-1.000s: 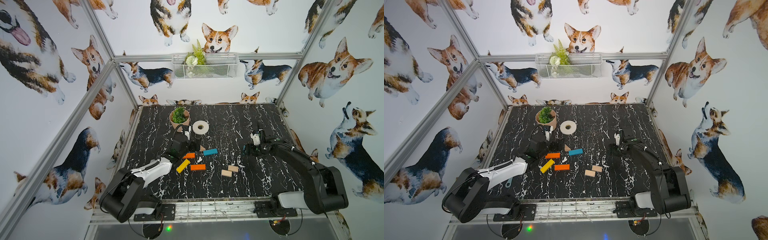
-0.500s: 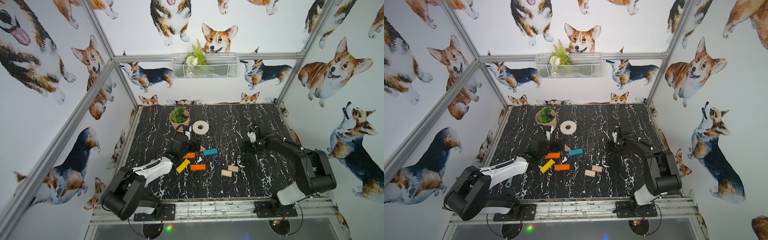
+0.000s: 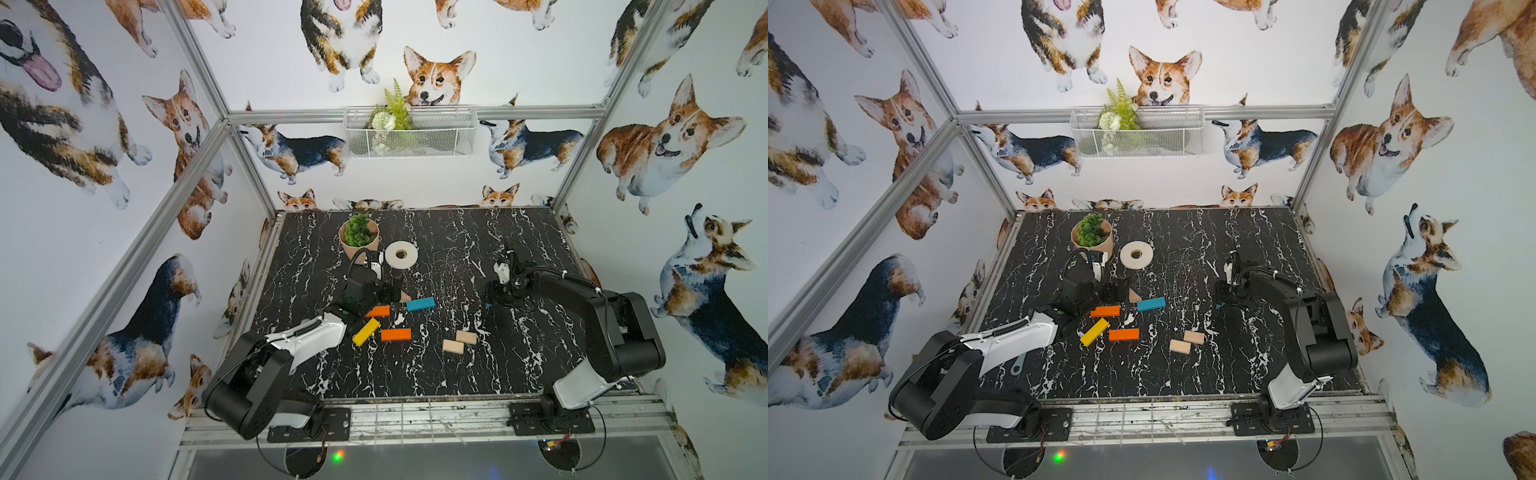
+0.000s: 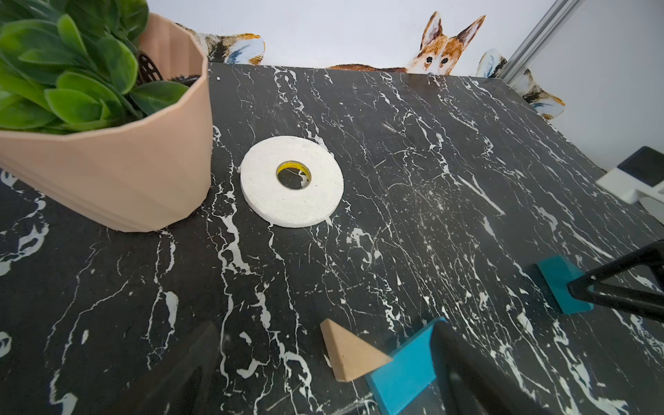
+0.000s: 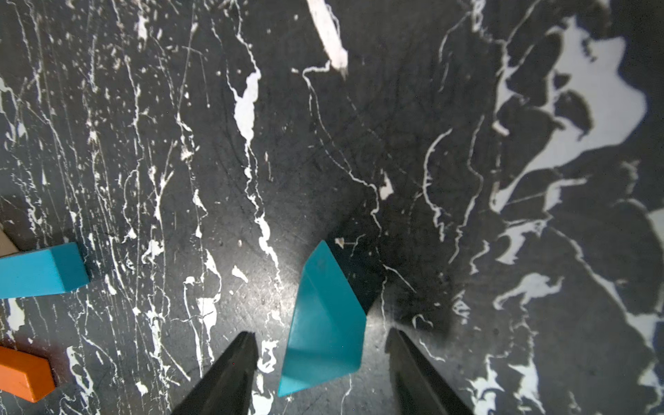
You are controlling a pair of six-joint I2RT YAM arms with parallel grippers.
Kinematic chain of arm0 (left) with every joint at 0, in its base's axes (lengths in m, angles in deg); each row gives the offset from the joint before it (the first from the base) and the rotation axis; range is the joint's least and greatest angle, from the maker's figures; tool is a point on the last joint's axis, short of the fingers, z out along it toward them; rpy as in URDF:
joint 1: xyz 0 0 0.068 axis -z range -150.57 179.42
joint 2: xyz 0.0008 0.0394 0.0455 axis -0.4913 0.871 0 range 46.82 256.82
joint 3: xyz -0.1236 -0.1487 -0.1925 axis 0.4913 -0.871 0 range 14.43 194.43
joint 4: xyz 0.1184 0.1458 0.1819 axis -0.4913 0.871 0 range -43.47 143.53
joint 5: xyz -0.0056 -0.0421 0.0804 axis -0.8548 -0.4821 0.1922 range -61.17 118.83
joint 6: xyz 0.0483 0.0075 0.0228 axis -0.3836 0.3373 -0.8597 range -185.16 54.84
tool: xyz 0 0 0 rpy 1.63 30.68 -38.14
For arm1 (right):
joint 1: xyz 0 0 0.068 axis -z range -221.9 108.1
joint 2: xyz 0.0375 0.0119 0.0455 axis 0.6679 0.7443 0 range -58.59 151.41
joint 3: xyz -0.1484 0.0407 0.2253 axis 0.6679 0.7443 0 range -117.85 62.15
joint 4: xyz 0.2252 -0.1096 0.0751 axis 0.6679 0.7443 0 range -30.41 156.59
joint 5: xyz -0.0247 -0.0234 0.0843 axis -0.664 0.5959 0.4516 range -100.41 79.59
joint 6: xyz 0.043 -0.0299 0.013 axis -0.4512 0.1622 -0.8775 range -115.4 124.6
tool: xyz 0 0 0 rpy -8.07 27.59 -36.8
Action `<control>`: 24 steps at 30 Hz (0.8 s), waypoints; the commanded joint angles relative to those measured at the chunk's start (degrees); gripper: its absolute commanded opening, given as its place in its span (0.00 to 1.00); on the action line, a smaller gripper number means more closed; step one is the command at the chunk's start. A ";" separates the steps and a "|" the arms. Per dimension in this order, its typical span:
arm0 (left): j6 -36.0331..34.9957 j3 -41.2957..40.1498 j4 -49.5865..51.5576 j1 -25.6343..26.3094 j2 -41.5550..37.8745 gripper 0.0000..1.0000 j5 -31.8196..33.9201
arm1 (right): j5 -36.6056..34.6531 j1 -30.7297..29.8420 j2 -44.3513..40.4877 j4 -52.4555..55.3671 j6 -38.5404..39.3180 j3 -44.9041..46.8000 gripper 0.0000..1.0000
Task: Assemble a carrot with building blocks
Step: Move the building block to the center of the board.
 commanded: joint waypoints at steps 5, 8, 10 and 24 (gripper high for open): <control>-0.09 0.28 -0.20 -0.11 -0.49 0.95 0.87 | 0.37 -1.16 -0.40 0.57 -1.07 0.00 0.54; -0.09 0.20 -0.20 -0.10 -0.66 0.95 1.05 | -0.04 -2.26 -0.10 0.69 -1.39 -0.45 0.52; -0.09 0.20 -0.19 -0.10 -0.75 0.95 1.09 | -0.25 -2.88 0.21 0.75 -1.56 -0.70 0.51; -0.09 0.20 -0.05 -0.06 -0.93 0.96 1.13 | -1.13 -6.65 3.27 -0.74 -3.52 -2.10 0.46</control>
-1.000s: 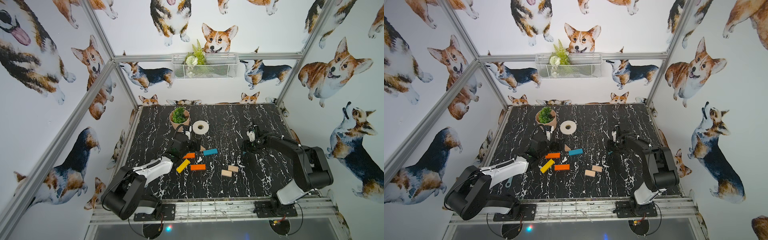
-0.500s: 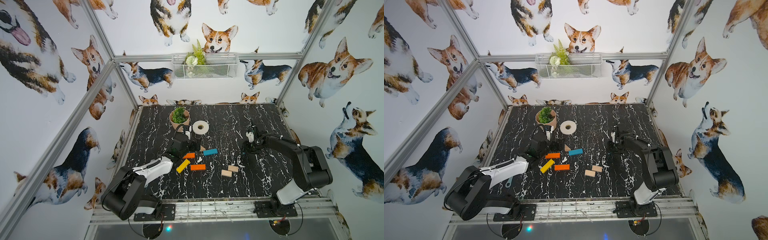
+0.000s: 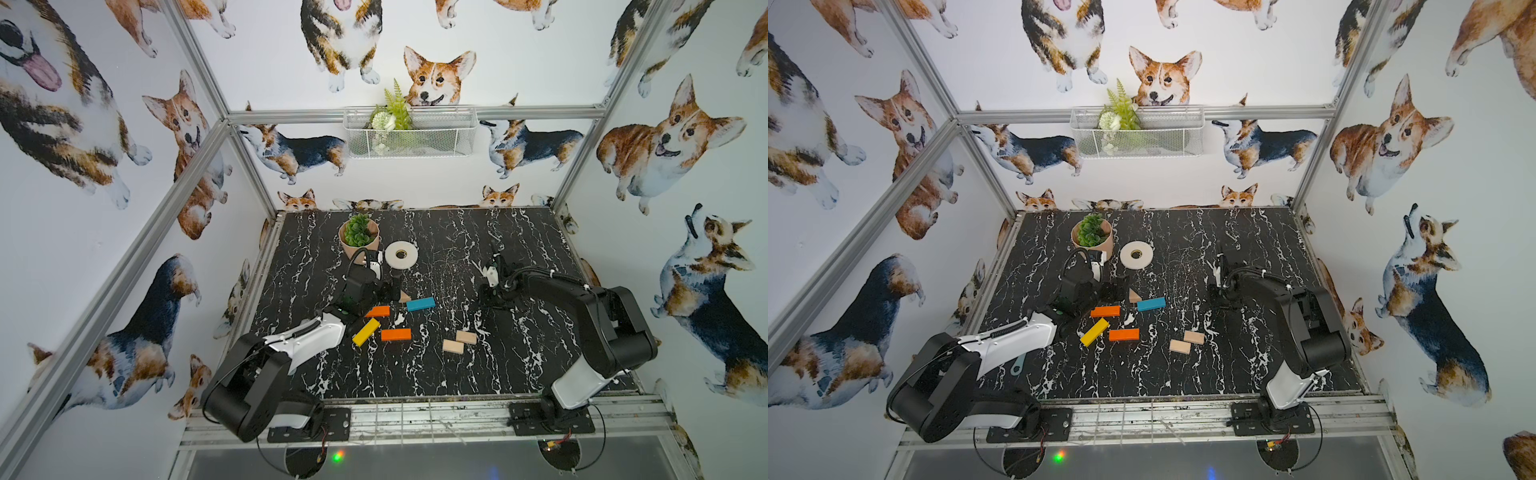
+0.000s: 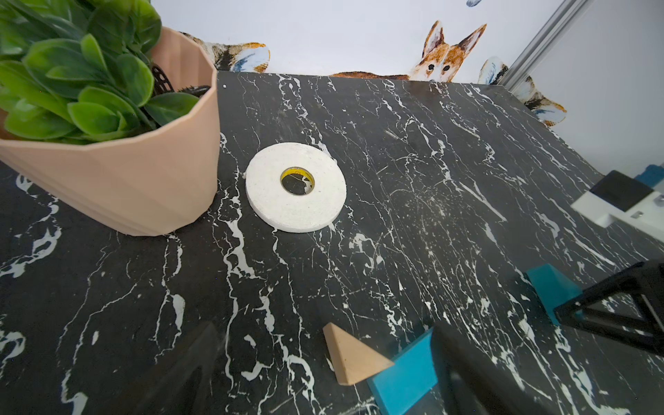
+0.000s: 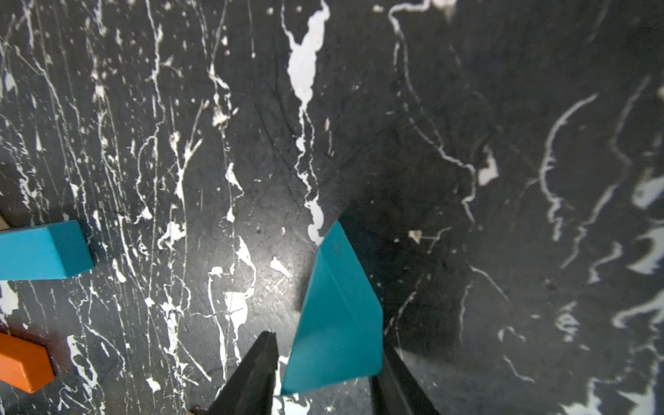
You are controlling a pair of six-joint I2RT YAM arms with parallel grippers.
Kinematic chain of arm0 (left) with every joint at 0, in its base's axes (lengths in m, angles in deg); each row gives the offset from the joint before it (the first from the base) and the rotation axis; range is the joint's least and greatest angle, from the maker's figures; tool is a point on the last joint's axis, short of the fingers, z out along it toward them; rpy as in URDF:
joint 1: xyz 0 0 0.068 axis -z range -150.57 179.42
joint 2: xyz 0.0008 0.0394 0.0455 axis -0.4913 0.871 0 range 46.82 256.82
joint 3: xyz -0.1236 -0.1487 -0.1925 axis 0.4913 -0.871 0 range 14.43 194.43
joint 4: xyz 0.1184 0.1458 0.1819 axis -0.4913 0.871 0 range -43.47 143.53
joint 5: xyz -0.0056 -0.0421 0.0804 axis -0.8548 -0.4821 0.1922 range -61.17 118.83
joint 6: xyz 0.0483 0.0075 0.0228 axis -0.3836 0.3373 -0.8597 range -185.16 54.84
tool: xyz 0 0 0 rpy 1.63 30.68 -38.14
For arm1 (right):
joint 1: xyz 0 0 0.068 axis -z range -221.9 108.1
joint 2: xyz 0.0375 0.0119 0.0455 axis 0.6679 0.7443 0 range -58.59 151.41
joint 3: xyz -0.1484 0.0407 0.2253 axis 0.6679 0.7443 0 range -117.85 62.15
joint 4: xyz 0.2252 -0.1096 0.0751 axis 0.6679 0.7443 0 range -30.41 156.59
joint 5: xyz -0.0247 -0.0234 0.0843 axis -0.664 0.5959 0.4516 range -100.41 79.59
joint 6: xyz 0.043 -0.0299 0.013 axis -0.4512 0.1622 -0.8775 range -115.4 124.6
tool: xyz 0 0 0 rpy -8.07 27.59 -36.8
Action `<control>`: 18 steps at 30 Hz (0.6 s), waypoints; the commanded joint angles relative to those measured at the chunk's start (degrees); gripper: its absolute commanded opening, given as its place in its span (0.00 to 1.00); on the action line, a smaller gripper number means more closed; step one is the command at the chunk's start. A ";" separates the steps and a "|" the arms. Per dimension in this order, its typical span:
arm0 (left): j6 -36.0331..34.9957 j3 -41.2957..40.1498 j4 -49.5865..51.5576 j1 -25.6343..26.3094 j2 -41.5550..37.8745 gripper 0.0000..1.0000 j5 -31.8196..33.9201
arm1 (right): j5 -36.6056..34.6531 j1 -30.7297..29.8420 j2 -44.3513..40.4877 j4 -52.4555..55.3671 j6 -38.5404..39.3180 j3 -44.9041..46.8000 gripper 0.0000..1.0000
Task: Assemble a carrot with building blocks
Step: Move the building block to the center of the board.
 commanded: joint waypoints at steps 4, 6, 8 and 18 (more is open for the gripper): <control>0.01 0.28 -0.09 -0.04 0.10 0.96 0.38 | -0.32 -1.19 1.57 -0.95 -1.57 -1.89 0.44; 0.03 0.28 -0.07 -0.06 0.28 0.96 0.32 | -0.32 -1.59 1.96 -0.86 -1.75 -2.56 0.43; 0.02 0.37 -0.07 -0.06 0.36 0.96 0.34 | -0.26 -1.89 2.18 -1.07 -1.97 -2.87 0.43; 0.02 0.46 0.02 -0.02 0.54 0.96 0.30 | 0.03 -3.87 5.02 -1.12 -2.52 -5.90 0.42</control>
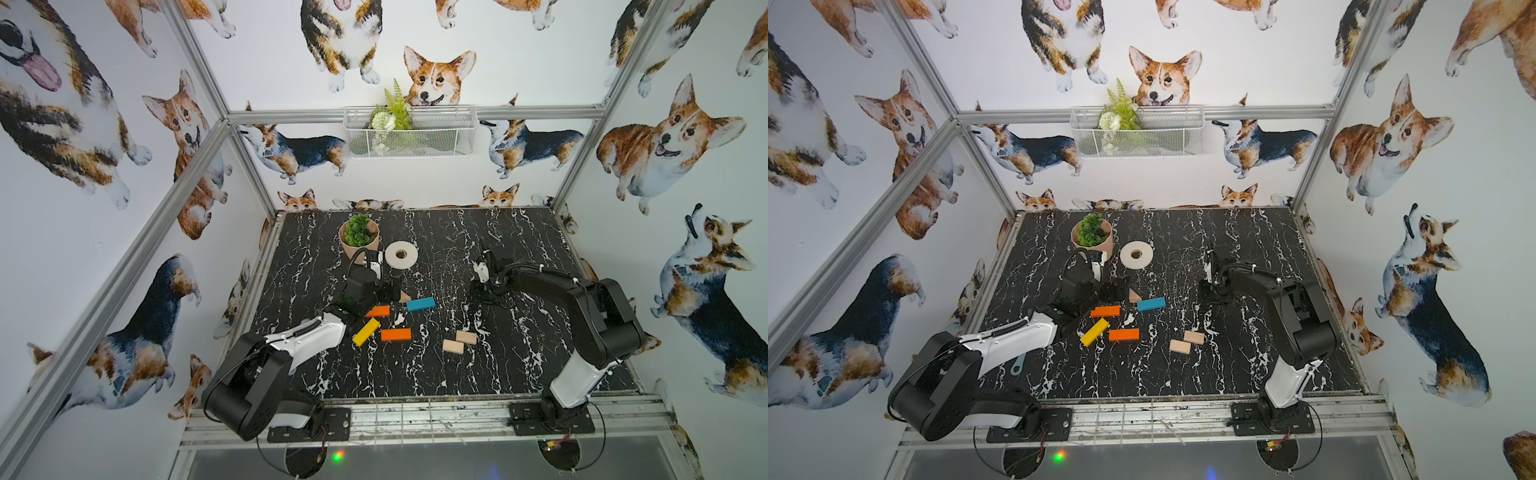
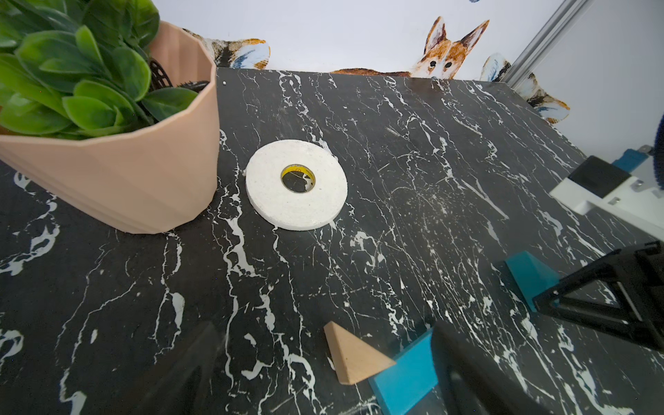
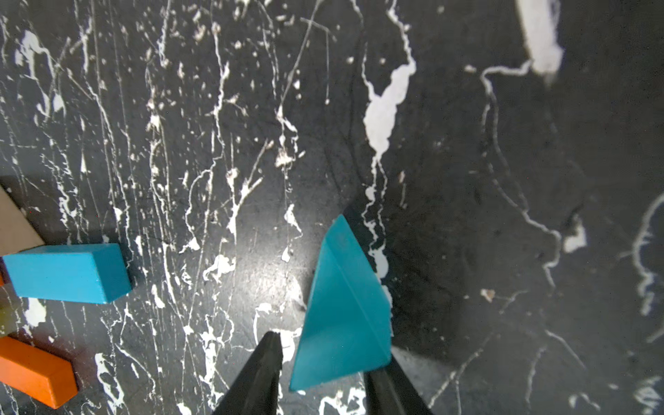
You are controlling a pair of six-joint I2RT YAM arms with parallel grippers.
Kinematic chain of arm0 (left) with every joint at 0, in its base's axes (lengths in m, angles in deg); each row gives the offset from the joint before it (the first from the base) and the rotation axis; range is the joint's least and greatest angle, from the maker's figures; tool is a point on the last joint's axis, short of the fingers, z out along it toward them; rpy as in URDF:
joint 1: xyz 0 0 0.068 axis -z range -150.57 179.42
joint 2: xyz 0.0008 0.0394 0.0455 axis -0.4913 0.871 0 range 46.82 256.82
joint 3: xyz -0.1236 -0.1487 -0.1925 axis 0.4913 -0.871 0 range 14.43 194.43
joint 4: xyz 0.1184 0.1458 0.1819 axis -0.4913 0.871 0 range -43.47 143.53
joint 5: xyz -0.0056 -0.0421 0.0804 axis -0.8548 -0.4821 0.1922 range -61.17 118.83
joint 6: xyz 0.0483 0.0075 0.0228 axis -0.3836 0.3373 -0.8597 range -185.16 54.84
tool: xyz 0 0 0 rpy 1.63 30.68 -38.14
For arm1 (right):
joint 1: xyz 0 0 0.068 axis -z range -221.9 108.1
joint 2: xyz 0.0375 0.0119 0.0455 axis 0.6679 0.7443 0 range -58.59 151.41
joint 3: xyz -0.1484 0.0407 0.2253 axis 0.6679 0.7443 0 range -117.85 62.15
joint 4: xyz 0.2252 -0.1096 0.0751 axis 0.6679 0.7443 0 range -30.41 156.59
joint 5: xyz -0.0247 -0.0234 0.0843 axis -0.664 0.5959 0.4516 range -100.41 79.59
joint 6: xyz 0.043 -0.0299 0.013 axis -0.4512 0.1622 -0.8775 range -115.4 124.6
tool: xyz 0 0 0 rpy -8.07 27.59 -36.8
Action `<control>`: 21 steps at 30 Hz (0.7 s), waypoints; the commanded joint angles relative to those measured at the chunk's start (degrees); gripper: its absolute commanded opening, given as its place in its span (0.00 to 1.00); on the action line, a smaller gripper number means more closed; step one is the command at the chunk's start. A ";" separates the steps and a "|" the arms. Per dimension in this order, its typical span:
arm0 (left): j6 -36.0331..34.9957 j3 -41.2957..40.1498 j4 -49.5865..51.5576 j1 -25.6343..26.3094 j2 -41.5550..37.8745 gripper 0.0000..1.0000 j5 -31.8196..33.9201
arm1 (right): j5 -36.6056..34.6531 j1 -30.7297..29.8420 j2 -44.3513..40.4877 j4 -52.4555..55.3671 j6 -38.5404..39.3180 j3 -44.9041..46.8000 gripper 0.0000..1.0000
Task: Assemble a carrot with building blocks
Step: Move the building block to the center of the board.
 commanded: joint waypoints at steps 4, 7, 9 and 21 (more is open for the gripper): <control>0.05 0.43 0.00 -0.08 0.23 0.96 0.28 | -0.34 -1.64 2.12 0.12 -1.19 -2.99 0.42; 0.00 0.51 0.00 -0.07 0.32 0.96 0.25 | -0.26 -2.21 2.77 0.08 -1.40 -3.64 0.41; 0.00 0.59 0.00 -0.06 0.39 0.96 0.17 | -0.34 -2.60 3.12 -0.23 -1.68 -3.88 0.41; 0.08 0.68 0.00 -0.08 0.67 0.96 -0.06 | 0.09 -4.10 4.66 3.05 -1.58 -6.79 0.45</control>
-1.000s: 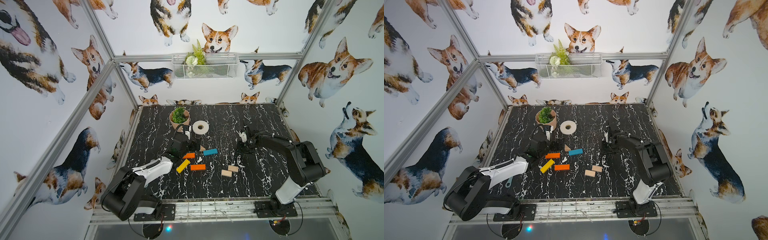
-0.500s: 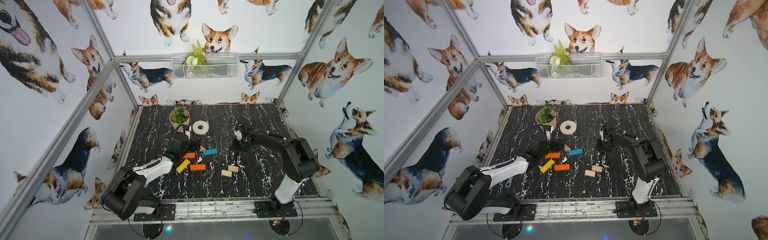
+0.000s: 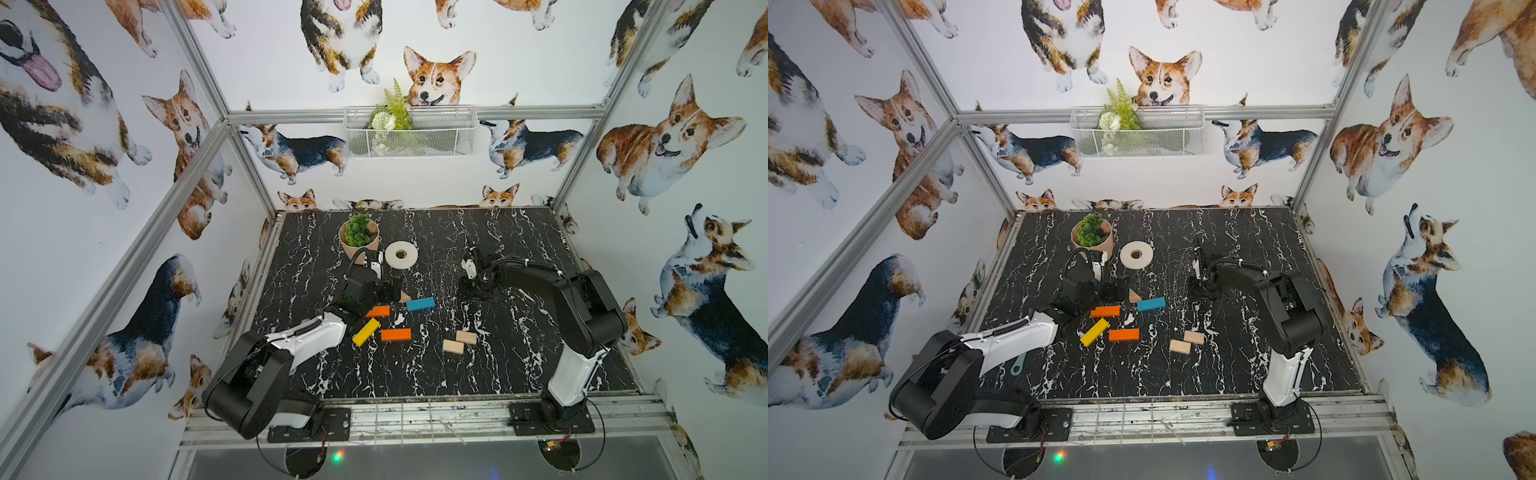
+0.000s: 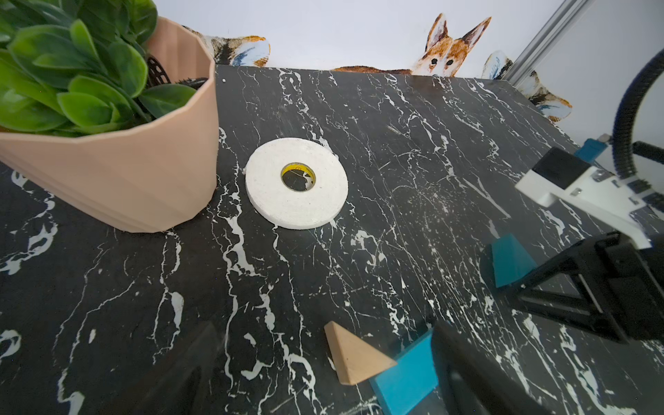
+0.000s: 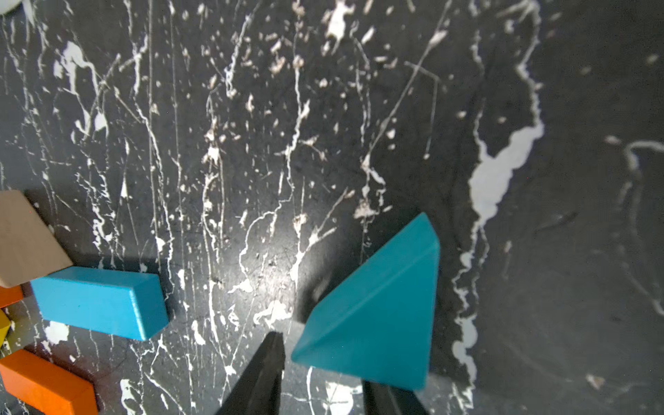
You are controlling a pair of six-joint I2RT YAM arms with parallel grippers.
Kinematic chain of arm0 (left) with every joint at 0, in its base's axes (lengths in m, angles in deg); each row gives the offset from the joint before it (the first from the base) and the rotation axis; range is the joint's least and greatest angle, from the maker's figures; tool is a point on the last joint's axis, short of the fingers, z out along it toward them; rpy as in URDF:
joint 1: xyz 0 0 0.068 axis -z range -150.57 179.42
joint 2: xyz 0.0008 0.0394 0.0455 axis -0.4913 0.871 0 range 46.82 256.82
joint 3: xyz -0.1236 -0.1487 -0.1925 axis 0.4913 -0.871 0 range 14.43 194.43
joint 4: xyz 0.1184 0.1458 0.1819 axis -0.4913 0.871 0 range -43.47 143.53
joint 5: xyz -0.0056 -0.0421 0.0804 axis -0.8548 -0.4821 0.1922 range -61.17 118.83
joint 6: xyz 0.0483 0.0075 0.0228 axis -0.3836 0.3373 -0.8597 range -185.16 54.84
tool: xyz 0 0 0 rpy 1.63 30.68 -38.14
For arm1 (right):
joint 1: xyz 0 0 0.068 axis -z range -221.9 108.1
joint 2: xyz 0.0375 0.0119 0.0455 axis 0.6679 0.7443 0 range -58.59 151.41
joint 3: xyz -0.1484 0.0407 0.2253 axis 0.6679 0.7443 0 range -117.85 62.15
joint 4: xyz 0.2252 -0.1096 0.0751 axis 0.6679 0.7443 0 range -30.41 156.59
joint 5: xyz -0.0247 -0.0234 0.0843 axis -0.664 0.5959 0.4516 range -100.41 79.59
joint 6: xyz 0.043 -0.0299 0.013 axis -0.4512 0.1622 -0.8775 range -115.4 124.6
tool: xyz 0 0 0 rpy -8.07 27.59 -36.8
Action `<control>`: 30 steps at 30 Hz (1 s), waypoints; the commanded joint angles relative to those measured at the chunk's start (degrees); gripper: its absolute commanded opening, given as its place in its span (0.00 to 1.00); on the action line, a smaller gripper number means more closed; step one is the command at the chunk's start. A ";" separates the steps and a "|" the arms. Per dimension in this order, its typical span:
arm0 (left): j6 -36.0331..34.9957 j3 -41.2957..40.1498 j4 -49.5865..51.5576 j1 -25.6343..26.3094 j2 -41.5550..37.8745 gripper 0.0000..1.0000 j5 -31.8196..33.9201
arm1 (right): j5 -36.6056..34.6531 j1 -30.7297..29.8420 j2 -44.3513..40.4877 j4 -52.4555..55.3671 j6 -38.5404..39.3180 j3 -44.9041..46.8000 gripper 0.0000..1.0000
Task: Assemble a carrot with building blocks
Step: Move the building block to the center of the board.
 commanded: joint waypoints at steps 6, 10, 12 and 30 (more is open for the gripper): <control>0.13 0.68 0.02 -0.06 0.65 0.96 -0.38 | -2.09 0.24 -6.92 6.01 1.09 0.28 0.55; 0.17 0.76 0.02 -0.06 0.83 0.96 -0.75 | 0.29 3.37 -7.10 6.74 1.45 -0.53 0.56; 0.08 0.76 0.09 -0.01 0.83 0.95 -0.92 | 0.69 4.42 -5.21 7.55 2.19 -1.60 0.55; -0.44 1.12 0.44 -0.06 0.90 0.94 -1.28 | 3.58 2.79 1.97 4.37 4.02 -5.94 0.49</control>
